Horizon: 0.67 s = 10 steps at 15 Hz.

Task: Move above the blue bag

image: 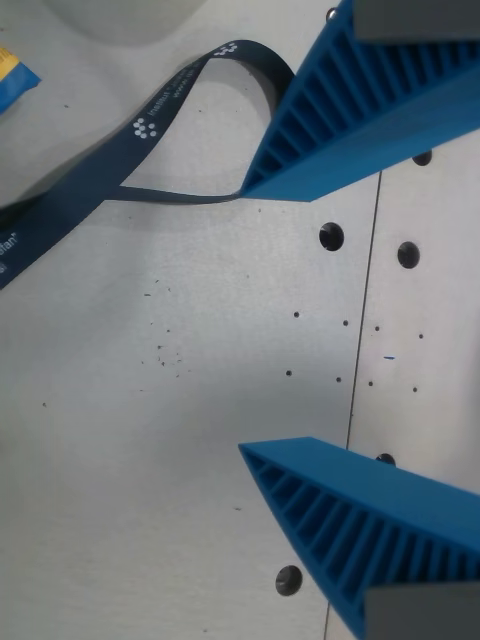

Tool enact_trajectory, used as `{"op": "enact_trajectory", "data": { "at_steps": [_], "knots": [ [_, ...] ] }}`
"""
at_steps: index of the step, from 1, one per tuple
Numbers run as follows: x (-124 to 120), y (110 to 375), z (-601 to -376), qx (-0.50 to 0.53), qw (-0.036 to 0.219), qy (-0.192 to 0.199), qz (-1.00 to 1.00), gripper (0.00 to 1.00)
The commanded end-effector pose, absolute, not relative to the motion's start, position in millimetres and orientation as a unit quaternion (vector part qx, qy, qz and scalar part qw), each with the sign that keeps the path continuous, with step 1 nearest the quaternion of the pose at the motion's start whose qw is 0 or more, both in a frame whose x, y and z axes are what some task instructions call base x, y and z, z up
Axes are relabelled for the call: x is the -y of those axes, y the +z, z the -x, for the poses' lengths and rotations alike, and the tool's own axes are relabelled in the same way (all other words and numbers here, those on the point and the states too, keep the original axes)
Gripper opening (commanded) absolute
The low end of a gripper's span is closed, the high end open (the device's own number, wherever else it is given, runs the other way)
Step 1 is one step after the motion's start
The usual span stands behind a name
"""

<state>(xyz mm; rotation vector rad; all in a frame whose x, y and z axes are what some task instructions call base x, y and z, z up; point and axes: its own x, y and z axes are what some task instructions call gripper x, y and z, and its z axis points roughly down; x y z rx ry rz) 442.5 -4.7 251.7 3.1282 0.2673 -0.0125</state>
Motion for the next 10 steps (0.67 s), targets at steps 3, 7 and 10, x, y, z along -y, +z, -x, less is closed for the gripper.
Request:
{"op": "enact_trajectory", "data": {
  "at_steps": [3,7,10],
  "knots": [
    [4.7,253.6,-442.9,-0.084,0.001,-0.002,-0.996,1.00],
    [5.5,253.0,-443.6,-0.075,0.001,-0.001,-0.997,1.00],
    [7.6,251.4,-445.7,-0.056,0.002,0.000,-0.998,1.00]
  ]
}}
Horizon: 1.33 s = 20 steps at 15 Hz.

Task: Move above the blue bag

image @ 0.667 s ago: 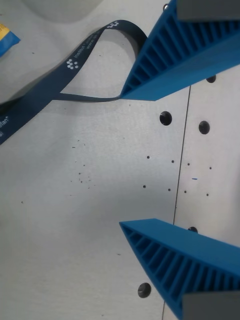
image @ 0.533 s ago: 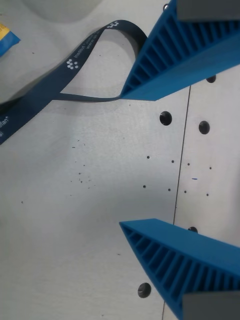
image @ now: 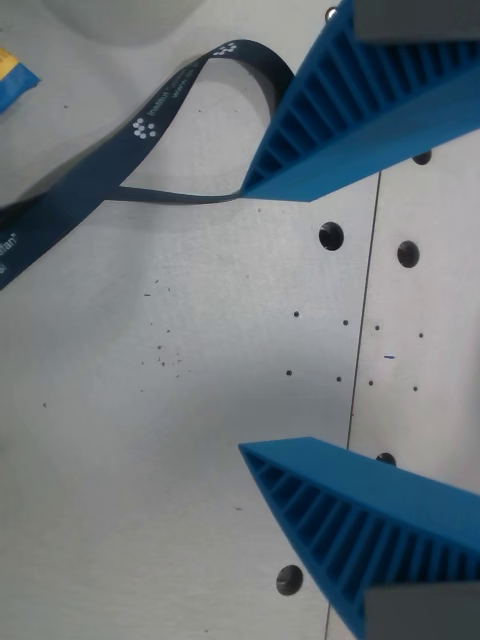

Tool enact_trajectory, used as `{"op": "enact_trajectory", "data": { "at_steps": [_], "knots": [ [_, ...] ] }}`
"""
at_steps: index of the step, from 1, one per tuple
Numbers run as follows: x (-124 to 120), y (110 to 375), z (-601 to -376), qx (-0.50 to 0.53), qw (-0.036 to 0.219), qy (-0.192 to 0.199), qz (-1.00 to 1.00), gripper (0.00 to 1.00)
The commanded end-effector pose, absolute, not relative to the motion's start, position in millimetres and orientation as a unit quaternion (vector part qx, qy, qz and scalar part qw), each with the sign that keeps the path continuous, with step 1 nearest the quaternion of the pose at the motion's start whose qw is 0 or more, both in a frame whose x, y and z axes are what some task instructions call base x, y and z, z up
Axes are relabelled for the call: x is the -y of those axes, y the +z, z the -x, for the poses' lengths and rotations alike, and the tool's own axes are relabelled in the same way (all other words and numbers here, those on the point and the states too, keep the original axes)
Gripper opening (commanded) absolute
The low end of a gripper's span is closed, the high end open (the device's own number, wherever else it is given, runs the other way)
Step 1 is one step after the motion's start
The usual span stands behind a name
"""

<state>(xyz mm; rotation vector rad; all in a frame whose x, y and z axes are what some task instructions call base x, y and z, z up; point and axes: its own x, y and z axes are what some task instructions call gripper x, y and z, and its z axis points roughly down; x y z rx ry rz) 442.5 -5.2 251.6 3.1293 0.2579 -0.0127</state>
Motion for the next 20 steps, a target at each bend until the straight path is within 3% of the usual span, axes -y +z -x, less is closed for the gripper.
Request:
{"op": "enact_trajectory", "data": {
  "at_steps": [1,20],
  "knots": [
    [9,251,-447,-0.048,0.002,0.001,-0.999,1.00],
    [66,210,-501,0.184,0.009,0.006,-0.983,1.00]
  ]
}}
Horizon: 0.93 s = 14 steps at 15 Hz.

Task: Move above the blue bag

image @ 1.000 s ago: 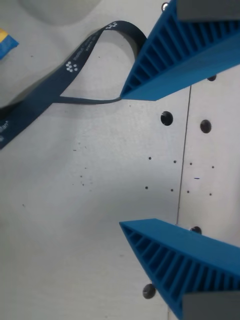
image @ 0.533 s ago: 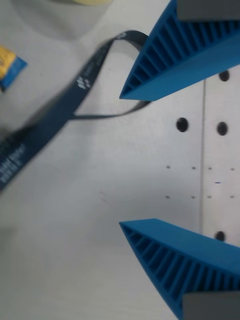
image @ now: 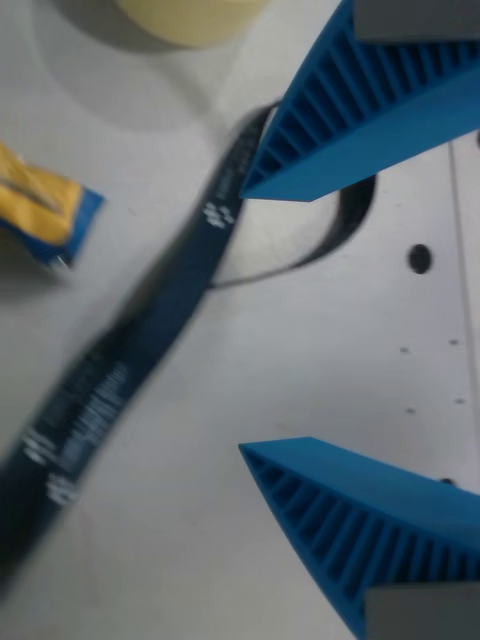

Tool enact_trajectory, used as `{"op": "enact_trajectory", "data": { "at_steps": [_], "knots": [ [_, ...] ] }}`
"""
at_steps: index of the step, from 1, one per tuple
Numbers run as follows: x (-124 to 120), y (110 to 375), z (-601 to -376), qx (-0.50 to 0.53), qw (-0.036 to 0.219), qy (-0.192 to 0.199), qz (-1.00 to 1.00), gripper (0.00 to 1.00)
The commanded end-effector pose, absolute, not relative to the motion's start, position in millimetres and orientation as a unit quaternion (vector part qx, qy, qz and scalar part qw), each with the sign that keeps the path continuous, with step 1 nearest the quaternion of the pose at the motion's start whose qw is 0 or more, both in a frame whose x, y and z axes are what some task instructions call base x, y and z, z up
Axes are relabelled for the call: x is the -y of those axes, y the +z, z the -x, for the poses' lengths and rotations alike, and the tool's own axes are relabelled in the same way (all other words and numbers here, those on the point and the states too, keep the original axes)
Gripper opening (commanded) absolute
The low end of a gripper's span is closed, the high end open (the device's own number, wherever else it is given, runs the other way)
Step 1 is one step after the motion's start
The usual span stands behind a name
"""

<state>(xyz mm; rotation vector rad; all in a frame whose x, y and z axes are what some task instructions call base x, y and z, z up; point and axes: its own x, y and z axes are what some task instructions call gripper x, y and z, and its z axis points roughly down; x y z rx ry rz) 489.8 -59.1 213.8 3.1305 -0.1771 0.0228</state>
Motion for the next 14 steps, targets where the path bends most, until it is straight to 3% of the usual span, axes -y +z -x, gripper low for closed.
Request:
{"op": "enact_trajectory", "data": {
  "at_steps": [1,14],
  "knots": [
    [70,206,-505,0.197,0.009,0.007,-0.980,1.00],
    [118,168,-554,0.305,0.002,0.012,-0.952,1.00]
  ]
}}
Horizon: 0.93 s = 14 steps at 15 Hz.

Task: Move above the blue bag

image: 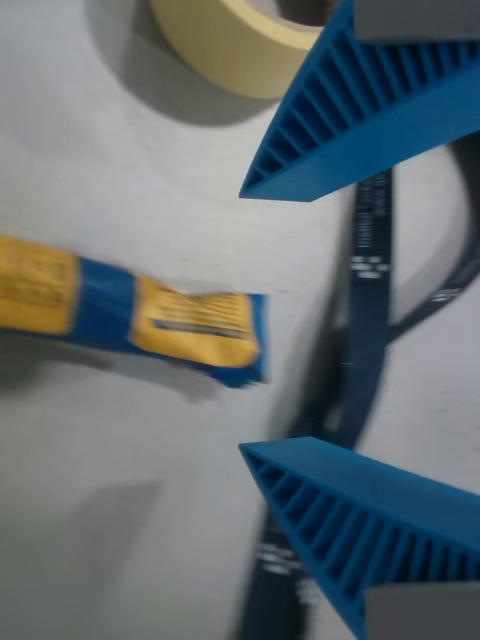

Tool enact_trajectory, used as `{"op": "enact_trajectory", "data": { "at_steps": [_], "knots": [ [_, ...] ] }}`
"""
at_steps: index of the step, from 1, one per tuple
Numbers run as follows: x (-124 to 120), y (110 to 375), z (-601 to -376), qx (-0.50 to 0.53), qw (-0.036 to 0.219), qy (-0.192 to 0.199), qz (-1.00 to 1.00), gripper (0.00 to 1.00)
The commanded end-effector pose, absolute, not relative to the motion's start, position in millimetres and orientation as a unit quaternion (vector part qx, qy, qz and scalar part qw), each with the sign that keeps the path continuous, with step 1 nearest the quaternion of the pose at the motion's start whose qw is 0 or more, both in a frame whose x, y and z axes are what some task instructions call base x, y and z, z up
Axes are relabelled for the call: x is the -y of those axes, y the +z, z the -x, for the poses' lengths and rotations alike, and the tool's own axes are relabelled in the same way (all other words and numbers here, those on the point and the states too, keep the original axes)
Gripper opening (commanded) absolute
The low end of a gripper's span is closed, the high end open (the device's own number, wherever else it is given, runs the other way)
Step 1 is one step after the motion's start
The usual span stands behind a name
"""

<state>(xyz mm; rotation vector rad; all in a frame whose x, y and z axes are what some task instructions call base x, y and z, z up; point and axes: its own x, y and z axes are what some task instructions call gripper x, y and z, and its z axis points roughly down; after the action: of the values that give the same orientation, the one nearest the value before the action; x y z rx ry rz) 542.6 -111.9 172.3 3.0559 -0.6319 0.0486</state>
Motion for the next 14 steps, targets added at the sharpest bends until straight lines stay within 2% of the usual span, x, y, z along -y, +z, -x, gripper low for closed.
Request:
{"op": "enact_trajectory", "data": {
  "at_steps": [1,7,14],
  "knots": [
    [121,166,-558,0.308,0.002,0.011,-0.951,1.00],
    [133,156,-574,0.315,0.003,0.010,-0.949,1.00],
    [138,151,-583,0.298,-0.001,0.009,-0.955,1.00]
  ]
}}
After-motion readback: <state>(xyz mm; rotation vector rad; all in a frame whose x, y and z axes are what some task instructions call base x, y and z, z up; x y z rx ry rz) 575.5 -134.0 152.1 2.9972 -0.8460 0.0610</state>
